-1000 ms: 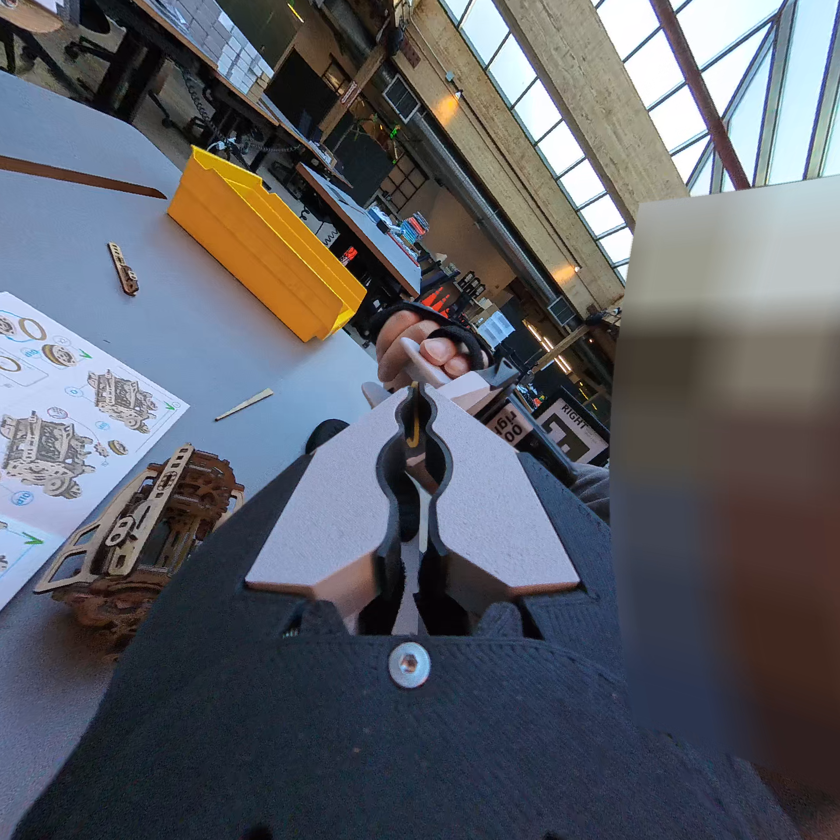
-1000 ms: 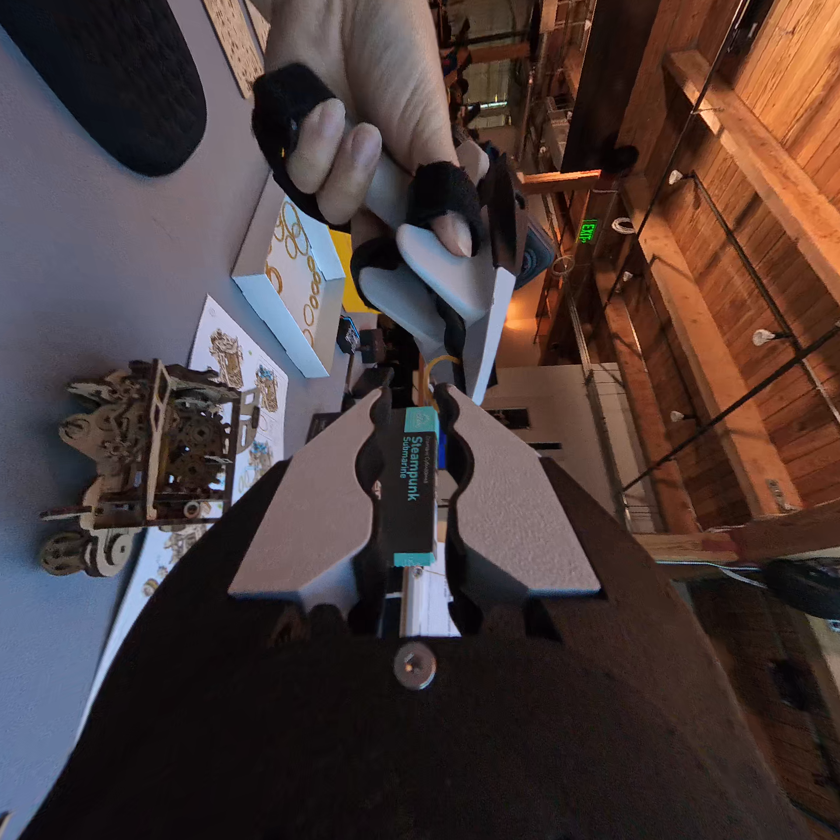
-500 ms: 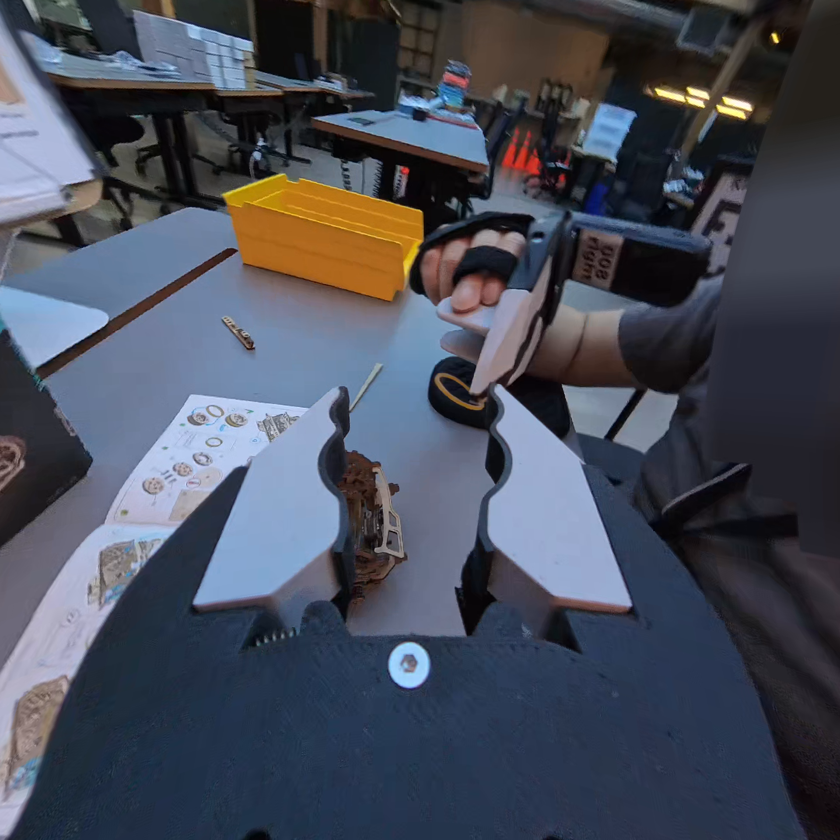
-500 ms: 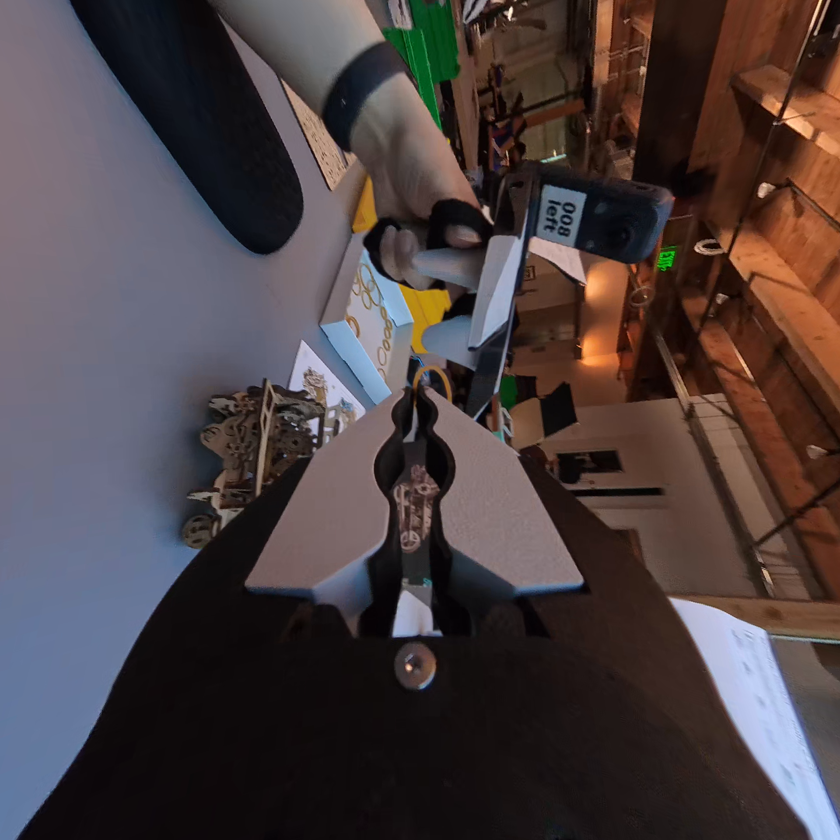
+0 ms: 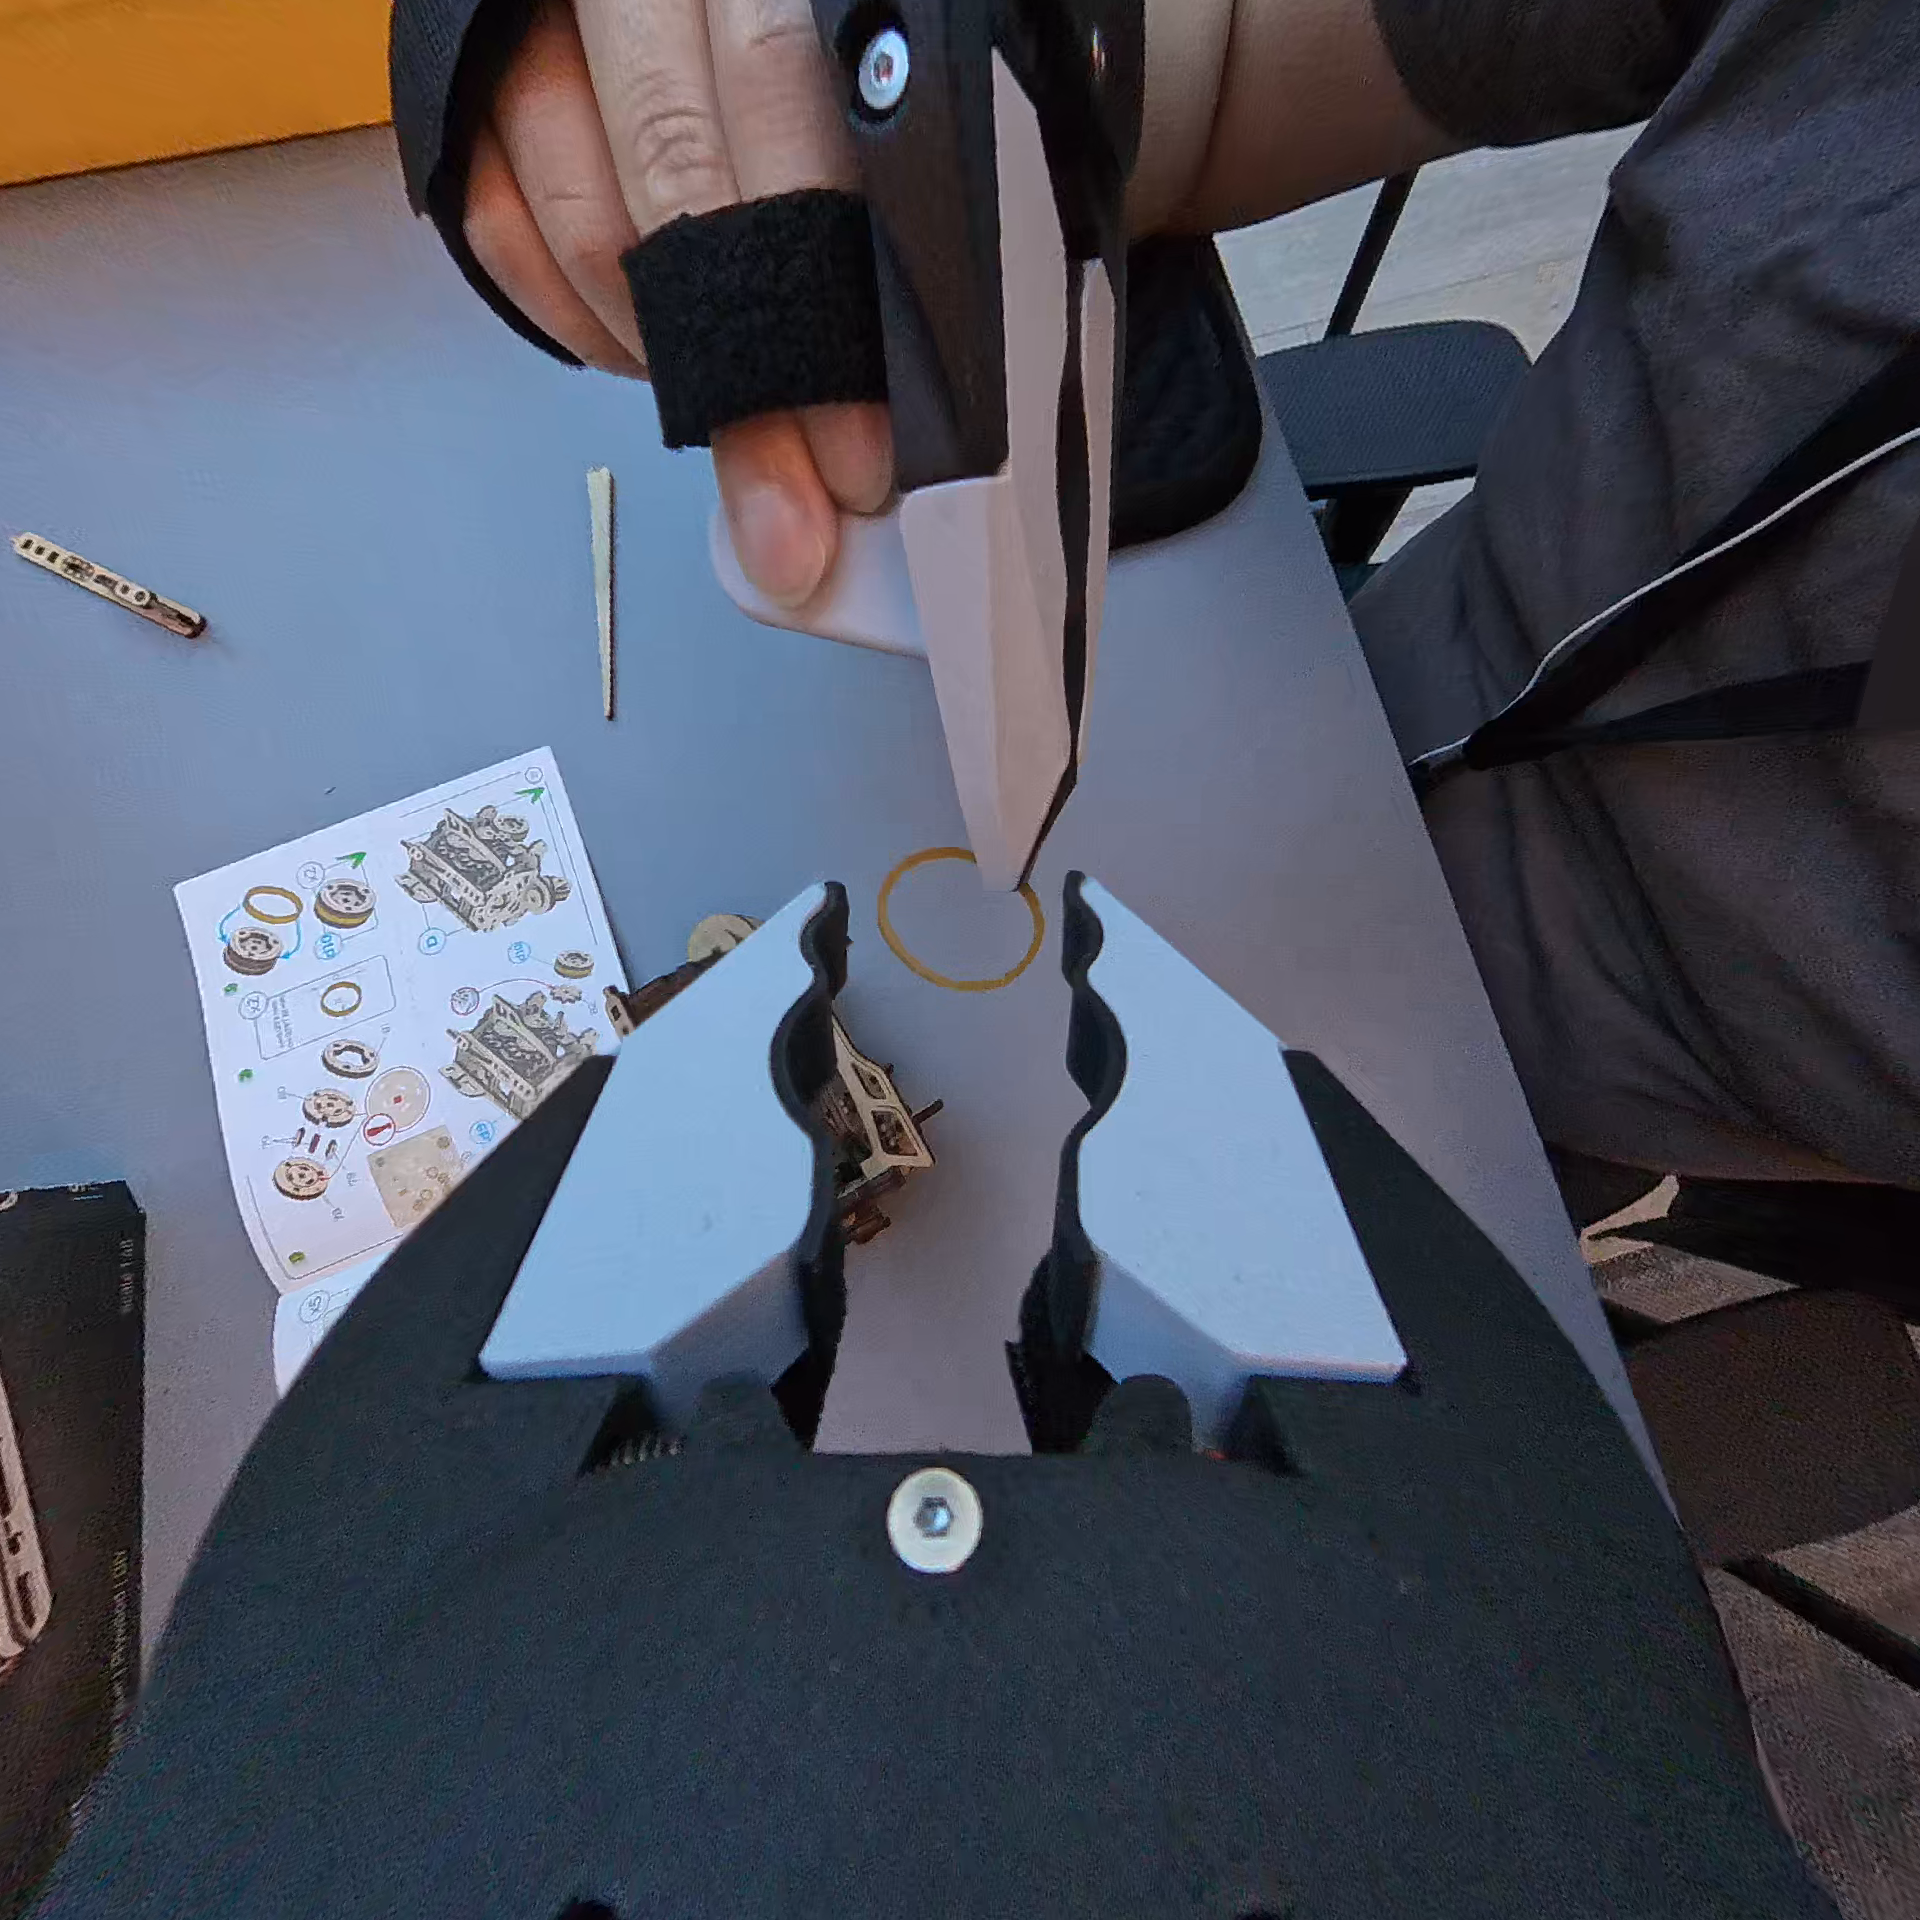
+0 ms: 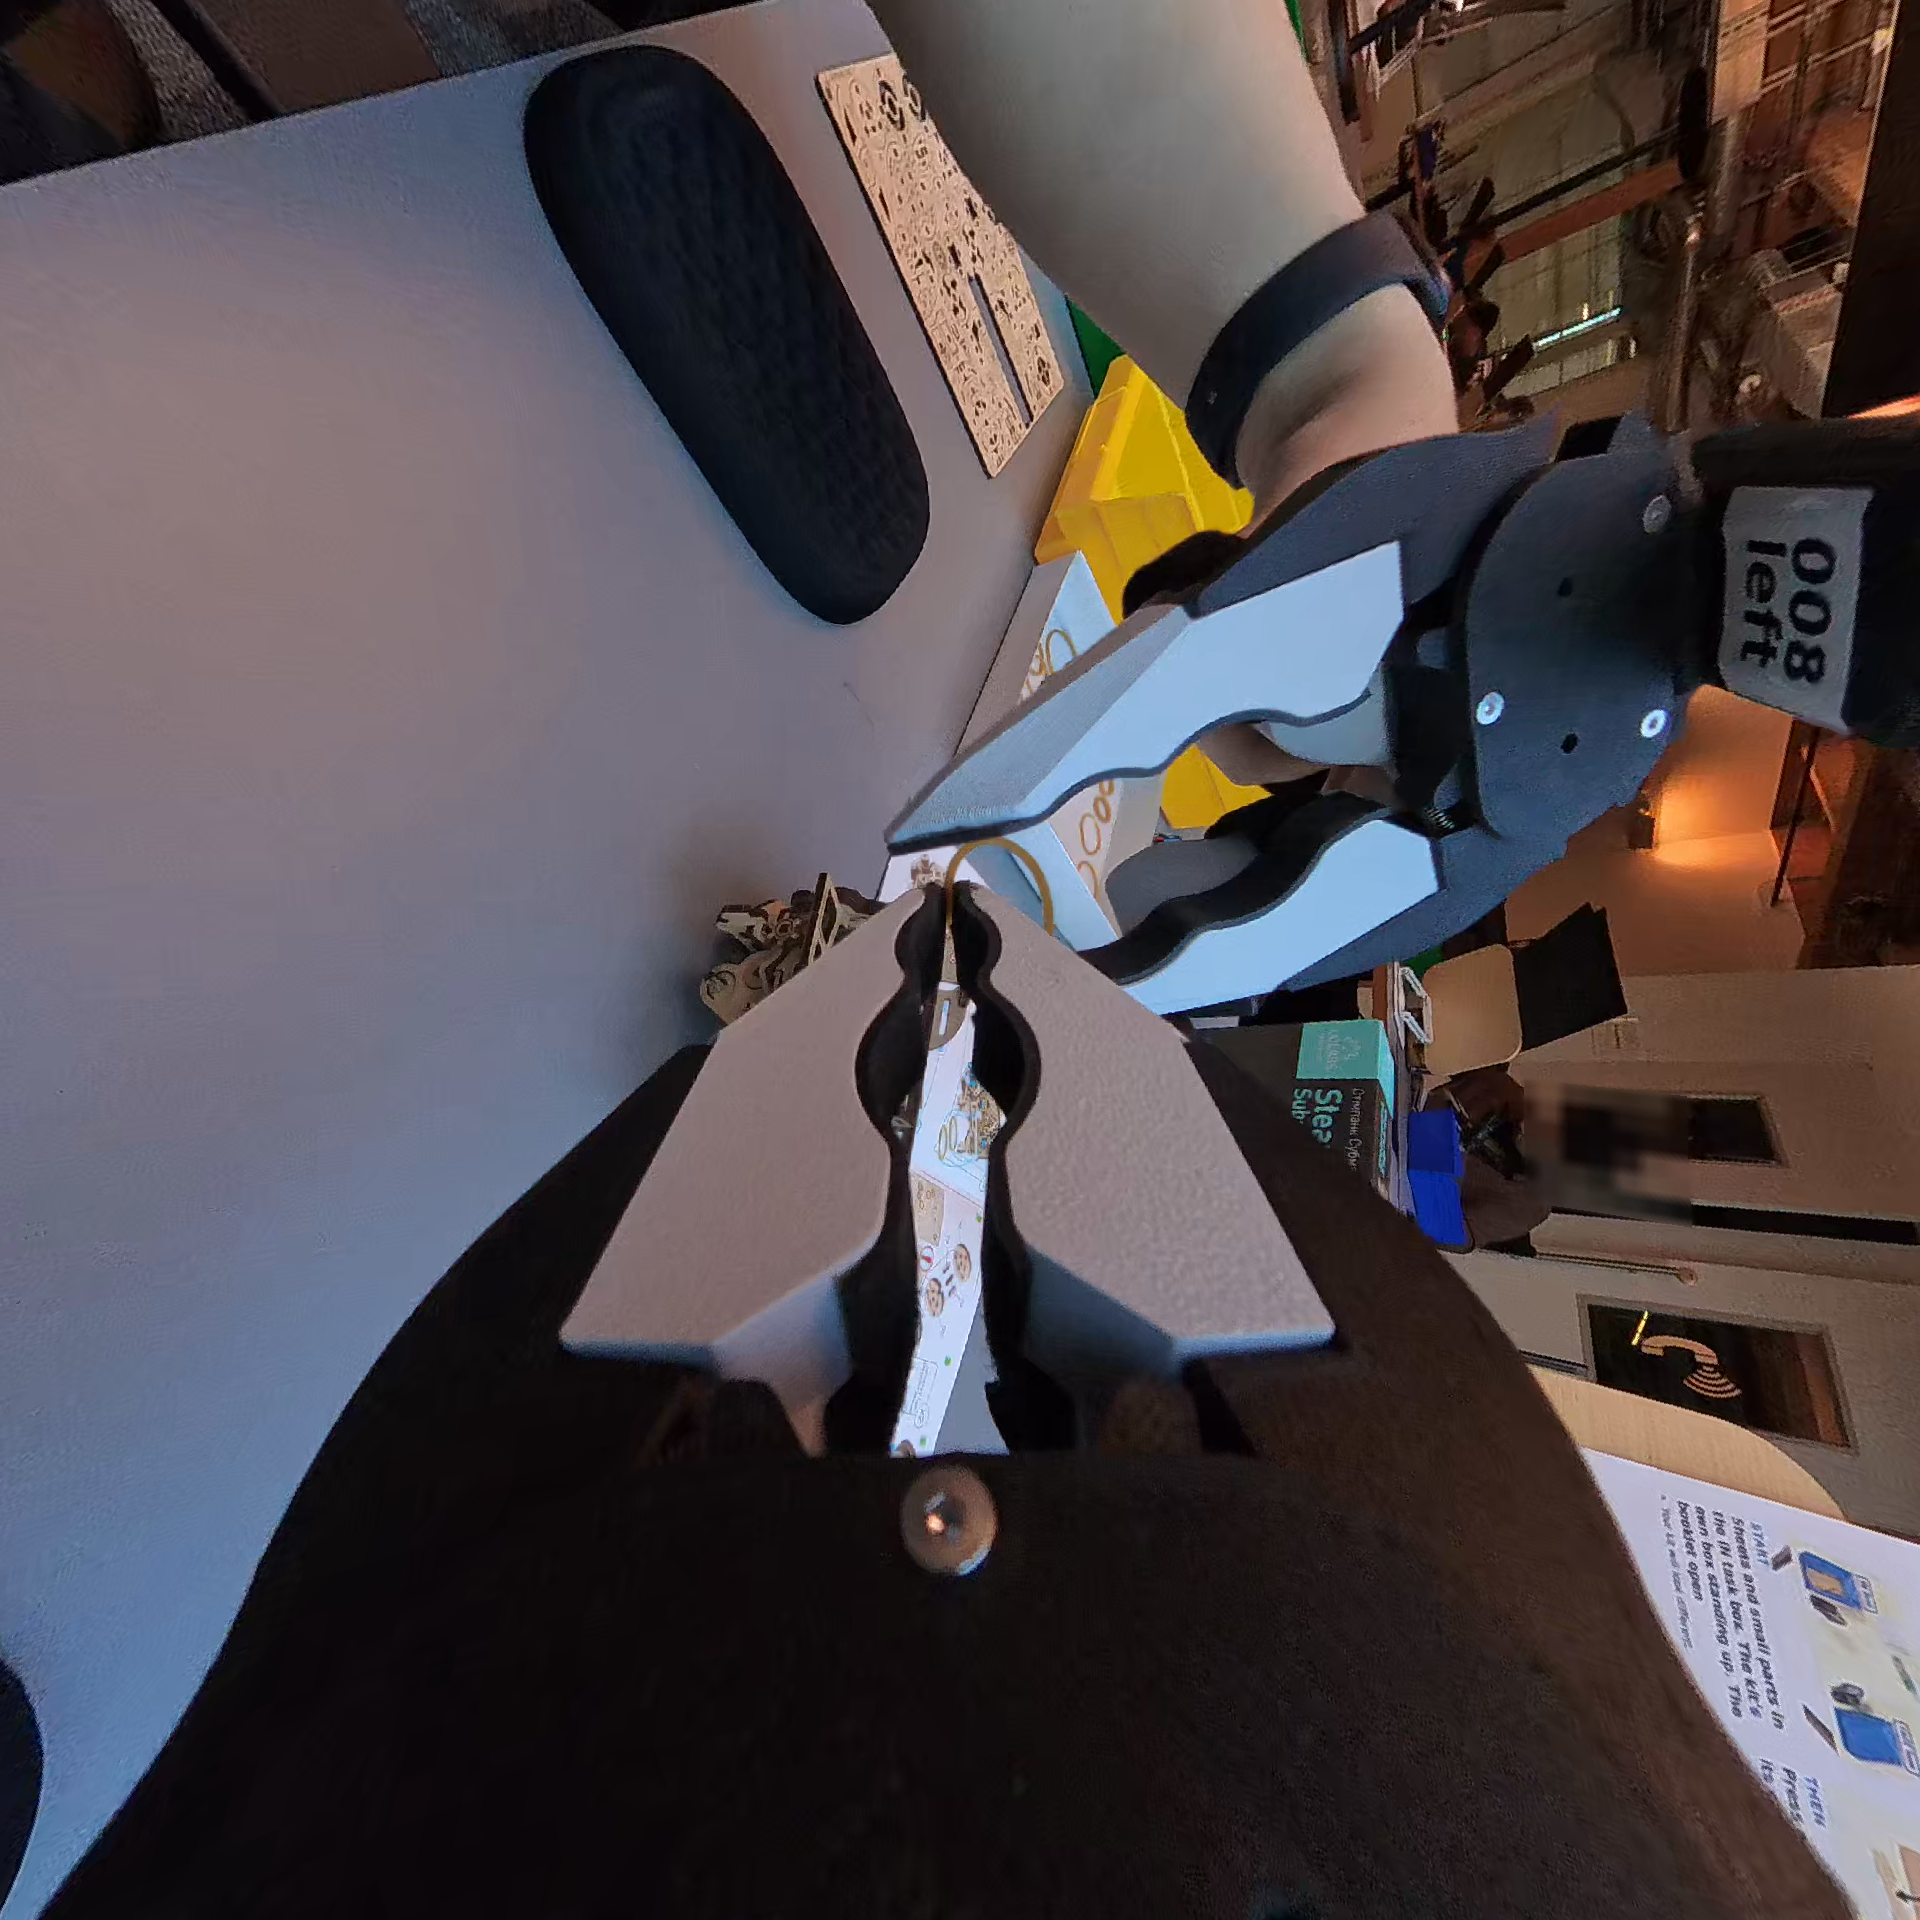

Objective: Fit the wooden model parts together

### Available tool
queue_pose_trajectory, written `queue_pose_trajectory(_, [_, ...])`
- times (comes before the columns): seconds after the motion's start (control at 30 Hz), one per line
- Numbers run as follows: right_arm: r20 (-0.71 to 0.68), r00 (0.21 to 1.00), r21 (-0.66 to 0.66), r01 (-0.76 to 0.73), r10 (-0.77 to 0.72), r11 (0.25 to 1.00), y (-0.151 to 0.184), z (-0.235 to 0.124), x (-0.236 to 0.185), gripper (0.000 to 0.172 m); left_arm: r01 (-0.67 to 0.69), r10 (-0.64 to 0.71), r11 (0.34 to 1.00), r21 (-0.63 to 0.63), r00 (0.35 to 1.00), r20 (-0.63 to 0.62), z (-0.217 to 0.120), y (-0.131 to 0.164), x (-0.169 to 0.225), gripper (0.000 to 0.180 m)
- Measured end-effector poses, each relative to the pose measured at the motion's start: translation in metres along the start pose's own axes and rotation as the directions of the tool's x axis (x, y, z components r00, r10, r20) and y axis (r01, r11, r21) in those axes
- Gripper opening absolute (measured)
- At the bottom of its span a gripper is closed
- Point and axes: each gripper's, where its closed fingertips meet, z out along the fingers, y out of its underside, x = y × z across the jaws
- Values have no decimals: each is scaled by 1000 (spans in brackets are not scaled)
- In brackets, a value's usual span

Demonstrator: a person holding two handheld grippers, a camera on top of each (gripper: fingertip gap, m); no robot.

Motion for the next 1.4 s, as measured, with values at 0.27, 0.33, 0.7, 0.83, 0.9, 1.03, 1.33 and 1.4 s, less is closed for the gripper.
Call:
queue_pose_trajectory(0.27, [38, 999, -20, -11, 12, 1000, 3, 2, -7, 0, -46, 46, 999, 14, 999, 2, 8, 0, 5, 26])
queue_pose_trajectory(0.33, [40, 999, -15, -14, 15, 1000, 2, 2, -8, 0, -43, 43, 999, 14, 999, 8, 10, 1, 6, 25])
queue_pose_trajectory(0.7, [62, 998, -46, 13, -10, 999, 6, 4, -14, 0, -27, 27, 1000, -13, 999, 30, 17, 13, 6, 8])
queue_pose_trajectory(0.83, [63, 998, -45, 7, -4, 999, 7, 4, -14, 0, -27, 26, 1000, 7, 999, 43, 17, 13, 5, 5])
queue_pose_trajectory(0.9, [62, 998, -45, 5, -2, 999, 8, 4, -14, 0, -19, 18, 1000, 15, 999, 45, 16, 13, 5, 5])
queue_pose_trajectory(1.03, [61, 998, -48, 2, 1, 999, 9, 3, -13, 0, -15, 13, 1000, 25, 998, 59, 16, 13, 4, 0])
queue_pose_trajectory(1.33, [39, 999, -46, -32, 33, 998, 15, 3, -10, 4, 16, -25, 998, 59, 988, 155, 18, 19, -5, 0])
queue_pose_trajectory(1.4, [21, 997, -36, -68, 69, 997, 18, -1, -5, 9, 35, -45, 998, 57, 982, 184, 18, 24, -8, 0])
